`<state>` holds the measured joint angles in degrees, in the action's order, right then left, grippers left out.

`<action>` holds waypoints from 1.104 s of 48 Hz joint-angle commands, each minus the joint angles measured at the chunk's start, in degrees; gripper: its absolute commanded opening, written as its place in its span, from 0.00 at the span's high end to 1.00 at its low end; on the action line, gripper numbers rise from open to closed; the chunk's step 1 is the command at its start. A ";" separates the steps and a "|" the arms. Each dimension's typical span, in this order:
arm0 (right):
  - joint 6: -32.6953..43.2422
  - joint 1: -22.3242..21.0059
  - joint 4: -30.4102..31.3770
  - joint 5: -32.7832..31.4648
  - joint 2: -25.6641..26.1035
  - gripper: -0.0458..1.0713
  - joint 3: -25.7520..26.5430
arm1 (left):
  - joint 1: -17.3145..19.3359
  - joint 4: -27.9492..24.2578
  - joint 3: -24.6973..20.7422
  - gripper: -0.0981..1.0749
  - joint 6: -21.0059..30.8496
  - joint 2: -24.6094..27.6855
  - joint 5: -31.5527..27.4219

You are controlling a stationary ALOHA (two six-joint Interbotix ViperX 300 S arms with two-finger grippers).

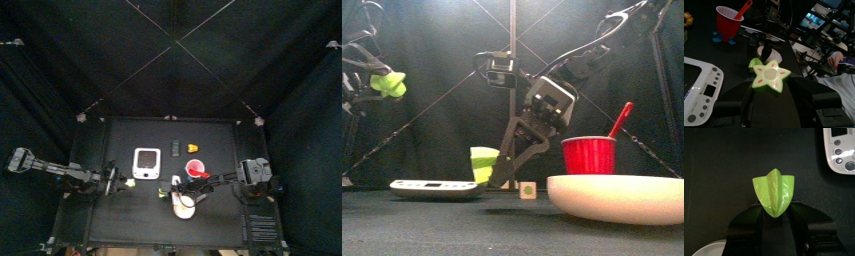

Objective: Grab starfruit top

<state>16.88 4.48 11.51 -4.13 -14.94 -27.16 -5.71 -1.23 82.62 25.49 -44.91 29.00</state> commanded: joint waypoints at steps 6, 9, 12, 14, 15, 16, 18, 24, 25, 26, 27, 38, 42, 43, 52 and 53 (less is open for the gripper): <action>0.09 -0.09 -0.70 1.23 -0.09 0.34 0.18 | 0.00 0.09 -1.05 0.45 -0.09 0.09 0.09; 0.09 -0.09 -0.79 0.97 -0.62 0.30 0.18 | 0.00 0.09 -1.05 0.45 -0.18 0.09 0.18; 0.09 0.00 -0.79 0.18 -0.79 0.25 0.18 | 0.00 0.09 -0.97 0.45 -0.18 0.09 0.18; 0.09 0.00 -0.70 -0.44 -0.79 0.20 0.18 | 0.00 0.09 -0.97 0.45 -0.18 0.09 0.09; 0.09 0.00 -0.70 -0.70 -0.88 0.18 0.18 | 0.00 0.09 -0.97 0.45 -0.18 0.09 0.09; 0.09 0.00 -0.62 -0.97 -0.79 0.16 0.26 | 0.00 0.09 -0.88 0.45 -0.18 0.09 0.09; 0.09 0.00 -0.53 -1.41 -0.79 0.13 0.26 | 0.00 0.09 -0.97 0.45 -0.18 0.09 0.09; -0.09 0.18 -0.26 -2.37 -0.62 0.07 0.79 | 0.00 0.09 -0.88 0.45 -0.09 0.09 0.18; -0.09 0.18 -0.26 -2.64 -0.53 0.07 0.88 | 0.00 0.09 -0.88 0.45 -0.09 0.09 0.18; -0.09 0.18 -0.18 -2.81 -0.53 0.07 1.14 | 0.00 0.09 -0.88 0.45 -0.09 0.09 0.09; -0.09 0.18 -0.09 -2.99 -0.53 0.07 1.32 | 0.00 0.09 -0.88 0.45 -0.09 0.09 0.18; -0.09 0.26 0.88 -4.22 -0.88 0.07 3.87 | 0.00 0.09 -0.88 0.45 -0.09 0.09 0.18; 0.00 0.26 0.88 -4.66 -1.05 0.07 4.48 | 0.00 0.09 -0.88 0.45 -0.09 0.09 0.18; 0.00 0.18 0.88 -4.75 -1.14 0.07 4.57 | 0.00 0.09 -0.88 0.45 -0.09 0.18 0.18; 0.18 0.00 0.26 -5.62 -1.58 0.07 4.48 | 0.00 0.09 -0.79 0.45 -0.09 0.09 0.09; 0.18 -0.09 0.26 -5.71 -1.67 0.07 4.48 | 0.00 0.09 -0.88 0.45 -0.09 0.09 0.09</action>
<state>17.05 4.66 11.95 -9.84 -17.75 -23.64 -5.71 -1.23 82.62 25.58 -45.00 28.83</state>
